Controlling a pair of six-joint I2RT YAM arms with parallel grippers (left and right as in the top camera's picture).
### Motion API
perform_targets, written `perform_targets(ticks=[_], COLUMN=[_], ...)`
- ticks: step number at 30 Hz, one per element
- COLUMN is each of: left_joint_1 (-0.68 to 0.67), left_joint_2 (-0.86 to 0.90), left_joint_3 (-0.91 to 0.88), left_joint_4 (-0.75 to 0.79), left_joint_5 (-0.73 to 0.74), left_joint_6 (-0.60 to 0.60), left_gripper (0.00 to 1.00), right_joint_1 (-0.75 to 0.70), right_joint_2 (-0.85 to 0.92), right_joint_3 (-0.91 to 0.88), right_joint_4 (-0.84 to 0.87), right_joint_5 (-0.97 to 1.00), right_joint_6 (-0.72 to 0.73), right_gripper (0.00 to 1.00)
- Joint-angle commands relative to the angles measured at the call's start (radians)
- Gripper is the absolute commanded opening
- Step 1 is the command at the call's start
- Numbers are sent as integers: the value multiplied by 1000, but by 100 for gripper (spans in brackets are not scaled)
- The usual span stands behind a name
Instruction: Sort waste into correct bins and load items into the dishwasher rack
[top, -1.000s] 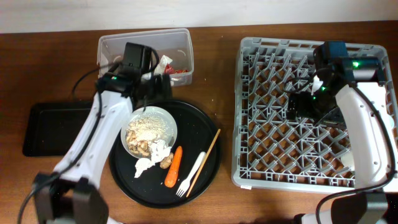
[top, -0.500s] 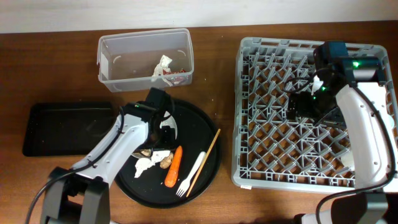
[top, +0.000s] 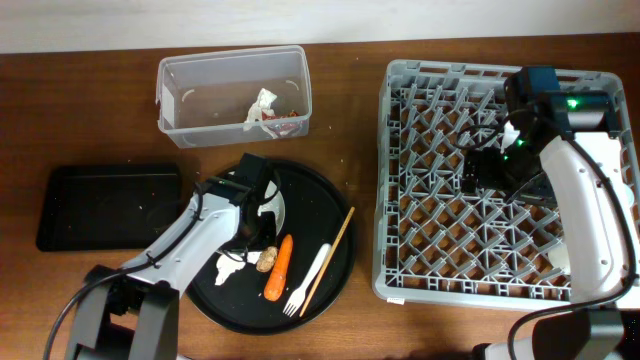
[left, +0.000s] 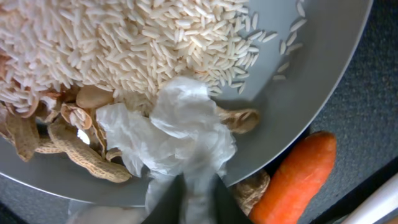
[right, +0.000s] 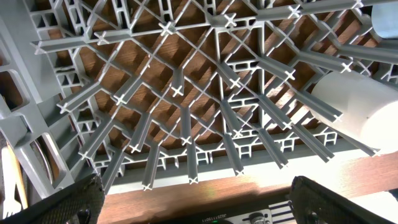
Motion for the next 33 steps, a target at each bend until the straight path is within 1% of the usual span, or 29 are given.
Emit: perform_targets(ticks=[1, 6, 8, 9, 10, 14, 16, 20, 23, 26, 27, 28, 30, 31, 33], left_joint_1=[-5, -5, -5, -5, -1, 11, 19, 37, 59, 107, 116, 121, 126, 126, 120], left_joint_2=[-11, -102, -129, -129, -129, -88, -26, 144, 214, 247, 248, 248, 248, 247, 241], left_joint_3=[35, 198, 264, 286, 295, 294, 294, 294, 297, 303, 303, 303, 303, 304, 322], left_joint_4=[-24, -108, -86, -55, 18, 377, 552, 791, 884, 928, 936, 936, 923, 904, 759], left_joint_5=[11, -21, -41, -73, -113, -138, -154, -150, -130, -104, -102, -101, -65, -34, -29], left_joint_6=[-4, 0, 0, 4, 8, 26, 26, 25, 25, 25, 26, 26, 27, 45, 53], left_gripper=[0, 0, 1, 0, 0, 0, 1, 1, 1, 1, 22, 40, 67, 99, 99], right_joint_1=[-8, -8, -8, -8, -8, -8, -8, -8, -8, -8, -8, -8, -8, -8, -8], right_joint_2=[-11, -11, -11, -11, -11, -11, -11, -11, -11, -11, -11, -11, -11, -11, -11], right_joint_3=[-4, -4, -4, -4, -4, -4, -4, -4, -4, -4, -4, -4, -4, -4, -4], right_joint_4=[-4, -3, -3, -3, -3, -3, -3, -3, -3, -3, -3, -3, -3, -3, -4], right_joint_5=[19, 19, 19, 19, 19, 19, 19, 19, 19, 19, 19, 19, 19, 19, 19], right_joint_6=[-7, -7, -7, -7, -7, -7, -7, -7, -7, -7, -7, -7, -7, -7, -7], right_gripper=[98, 98, 99, 98, 98, 98, 98, 98, 98, 98, 98, 98, 98, 98, 98])
